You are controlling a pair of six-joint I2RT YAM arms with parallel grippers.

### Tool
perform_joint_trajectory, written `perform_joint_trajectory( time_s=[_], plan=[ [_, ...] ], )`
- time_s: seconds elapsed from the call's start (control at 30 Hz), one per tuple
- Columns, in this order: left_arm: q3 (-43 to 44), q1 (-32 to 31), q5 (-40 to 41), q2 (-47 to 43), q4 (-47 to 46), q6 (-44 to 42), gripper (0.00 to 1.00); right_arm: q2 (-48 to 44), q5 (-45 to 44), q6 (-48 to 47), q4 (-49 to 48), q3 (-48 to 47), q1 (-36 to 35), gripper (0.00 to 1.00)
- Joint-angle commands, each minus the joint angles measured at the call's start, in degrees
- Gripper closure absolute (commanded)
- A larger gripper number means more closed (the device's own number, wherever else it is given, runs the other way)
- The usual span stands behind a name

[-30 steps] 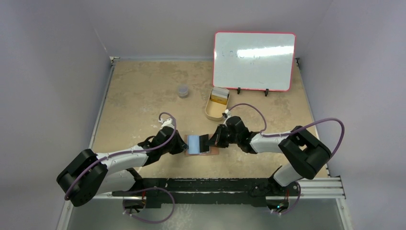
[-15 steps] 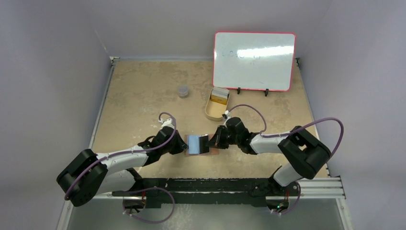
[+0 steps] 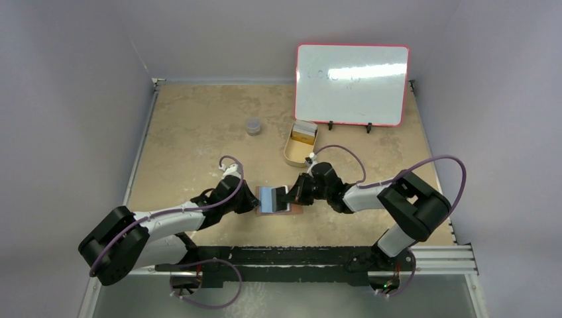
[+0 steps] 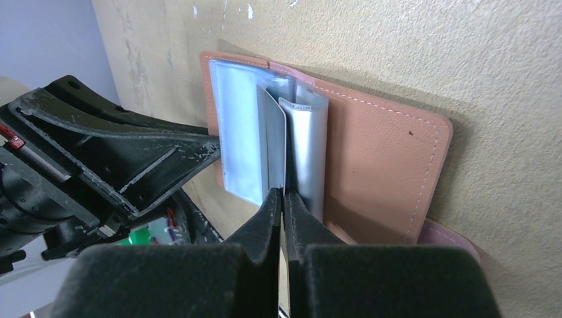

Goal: Put the credit cards into the card holder
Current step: Insert the credit card into the card holder.

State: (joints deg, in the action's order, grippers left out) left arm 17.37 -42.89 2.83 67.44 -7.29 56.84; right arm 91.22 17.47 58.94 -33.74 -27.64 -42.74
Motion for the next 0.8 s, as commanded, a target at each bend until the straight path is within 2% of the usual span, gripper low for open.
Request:
perform_joint_trajectory(
  time_s=[0.0, 0.1, 0.2, 0.37, 0.43, 0.53, 0.77],
  plan=[
    [-0.88, -0.28, -0.77, 0.04, -1.43, 0.53, 1.00, -0.07, -0.69, -0.04, 1.24, 0.96, -0.68, 1.00],
    [-1.01, -0.29, -0.95, 0.06, -1.80, 0.66, 1.00, 1.36, -0.73, -0.56, 0.47, -0.38, -0.79, 1.00],
    [-0.90, -0.30, -1.07, -0.12, -1.85, 0.88, 1.00, 3.11, -0.44, -0.67, 1.30, -1.60, -1.72, 0.94],
    [-0.82, -0.28, -0.99, -0.84, -1.19, 0.91, 1.00, -0.61, -5.49, -4.70, 14.27, -5.18, -2.19, 0.72],
    [-0.78, -0.29, -0.97, -1.06, -1.06, 0.82, 1.00, -3.25, -7.74, -5.72, 18.52, -6.21, -2.25, 0.67],
    [-0.80, -0.30, -1.07, -1.08, -1.18, 0.80, 1.00, -4.76, -12.07, -7.67, 22.08, -8.82, -2.31, 0.63],
    [-0.79, -0.33, -1.57, -1.16, -2.03, 1.21, 1.00, -3.40, -9.75, -6.77, 19.78, -9.51, -2.80, 0.58]
  ],
)
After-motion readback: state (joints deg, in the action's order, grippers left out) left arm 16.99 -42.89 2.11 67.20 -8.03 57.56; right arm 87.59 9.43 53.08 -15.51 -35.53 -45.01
